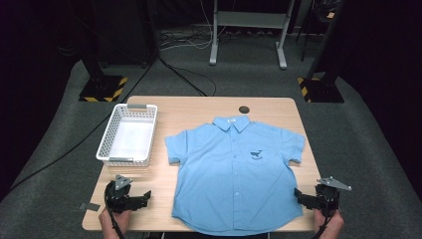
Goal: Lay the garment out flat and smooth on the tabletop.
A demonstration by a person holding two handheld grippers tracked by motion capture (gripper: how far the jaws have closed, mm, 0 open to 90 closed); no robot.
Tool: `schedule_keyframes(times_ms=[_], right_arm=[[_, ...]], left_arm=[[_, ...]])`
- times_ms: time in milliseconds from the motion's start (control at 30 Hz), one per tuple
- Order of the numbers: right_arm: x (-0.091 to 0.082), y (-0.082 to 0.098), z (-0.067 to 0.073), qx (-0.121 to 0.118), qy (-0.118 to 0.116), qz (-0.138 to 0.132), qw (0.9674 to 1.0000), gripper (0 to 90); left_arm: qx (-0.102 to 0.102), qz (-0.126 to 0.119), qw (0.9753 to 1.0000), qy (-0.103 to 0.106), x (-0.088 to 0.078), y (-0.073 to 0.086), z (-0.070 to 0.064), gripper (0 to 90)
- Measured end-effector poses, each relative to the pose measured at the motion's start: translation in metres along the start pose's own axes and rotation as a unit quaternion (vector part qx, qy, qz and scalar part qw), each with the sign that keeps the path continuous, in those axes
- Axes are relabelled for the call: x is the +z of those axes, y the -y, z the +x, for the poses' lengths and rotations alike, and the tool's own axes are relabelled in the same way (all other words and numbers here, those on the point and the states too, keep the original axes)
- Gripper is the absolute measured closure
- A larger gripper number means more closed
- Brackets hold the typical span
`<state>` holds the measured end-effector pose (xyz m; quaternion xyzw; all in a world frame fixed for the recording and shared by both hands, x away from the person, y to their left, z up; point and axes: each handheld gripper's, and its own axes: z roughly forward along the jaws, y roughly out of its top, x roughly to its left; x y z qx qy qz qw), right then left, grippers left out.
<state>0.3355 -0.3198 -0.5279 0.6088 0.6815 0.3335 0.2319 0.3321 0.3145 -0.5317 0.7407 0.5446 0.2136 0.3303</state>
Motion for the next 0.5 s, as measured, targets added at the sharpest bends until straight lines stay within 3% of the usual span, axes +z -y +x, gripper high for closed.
schedule_keyframes(times_ms=[100,200,300,500], right_arm=[[0.0008,-0.0005,-0.0008,-0.001,0.009,0.002,1.0000,0.0],[0.0046,-0.0019,0.0063,-0.023,0.035,0.013,0.9990,0.0],[0.0050,-0.0022,0.0064,-0.021,0.035,0.014,0.9991,0.0],[0.0052,-0.0023,0.0064,-0.021,0.035,0.013,0.9991,0.0]], left_arm=[[0.007,0.006,0.9998,-0.015,0.0025,-0.0016,-0.0027,0.6],[0.005,0.007,0.9997,-0.022,0.0037,-0.0026,-0.0016,0.0],[-0.010,0.007,0.9993,-0.035,0.0047,-0.0036,-0.0001,0.0],[-0.017,0.006,0.9989,-0.044,0.0046,-0.0040,0.0001,0.1]])
